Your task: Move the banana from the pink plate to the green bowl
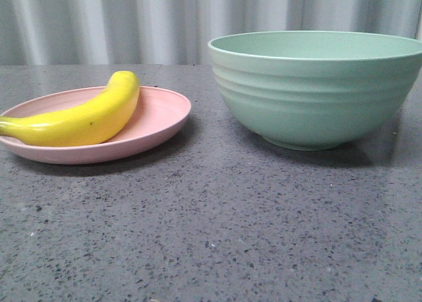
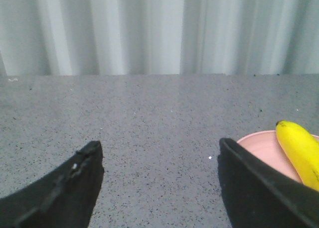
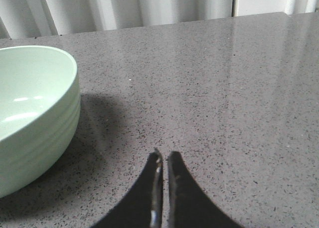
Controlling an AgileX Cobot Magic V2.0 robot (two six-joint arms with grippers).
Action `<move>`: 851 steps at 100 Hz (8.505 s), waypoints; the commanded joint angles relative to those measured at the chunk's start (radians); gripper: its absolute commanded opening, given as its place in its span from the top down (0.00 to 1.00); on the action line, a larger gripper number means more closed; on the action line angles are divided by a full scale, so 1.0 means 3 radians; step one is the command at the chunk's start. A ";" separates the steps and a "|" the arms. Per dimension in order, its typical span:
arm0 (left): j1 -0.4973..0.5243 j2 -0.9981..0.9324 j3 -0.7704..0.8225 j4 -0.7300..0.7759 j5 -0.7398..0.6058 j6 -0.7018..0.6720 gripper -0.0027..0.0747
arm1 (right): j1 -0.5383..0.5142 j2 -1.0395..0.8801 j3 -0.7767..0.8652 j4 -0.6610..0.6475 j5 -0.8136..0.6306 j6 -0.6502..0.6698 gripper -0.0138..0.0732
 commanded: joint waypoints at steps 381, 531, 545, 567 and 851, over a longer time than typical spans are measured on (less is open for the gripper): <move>-0.2883 0.3117 -0.2946 -0.0134 0.1867 0.0006 0.74 | 0.1715 0.3373 -0.3217 0.1316 0.1384 0.0003 0.34; -0.2778 0.2864 -0.3355 0.0026 0.1853 0.0006 0.51 | 0.0759 0.3780 -0.3826 0.1060 0.1503 -0.0045 0.76; -0.2778 0.2864 -0.3355 0.0023 0.1853 0.0006 0.51 | 0.0826 0.3857 -0.3826 0.1055 0.1519 -0.0045 0.50; -0.2778 0.2864 -0.3355 0.0010 0.1853 0.0006 0.51 | 0.0850 0.3857 -0.3832 0.1047 0.1519 -0.0045 0.38; -0.2302 -0.0136 0.0532 -0.0017 -0.1258 0.0006 0.99 | 0.0855 -0.0893 -0.0373 0.0600 0.0368 -0.0497 0.92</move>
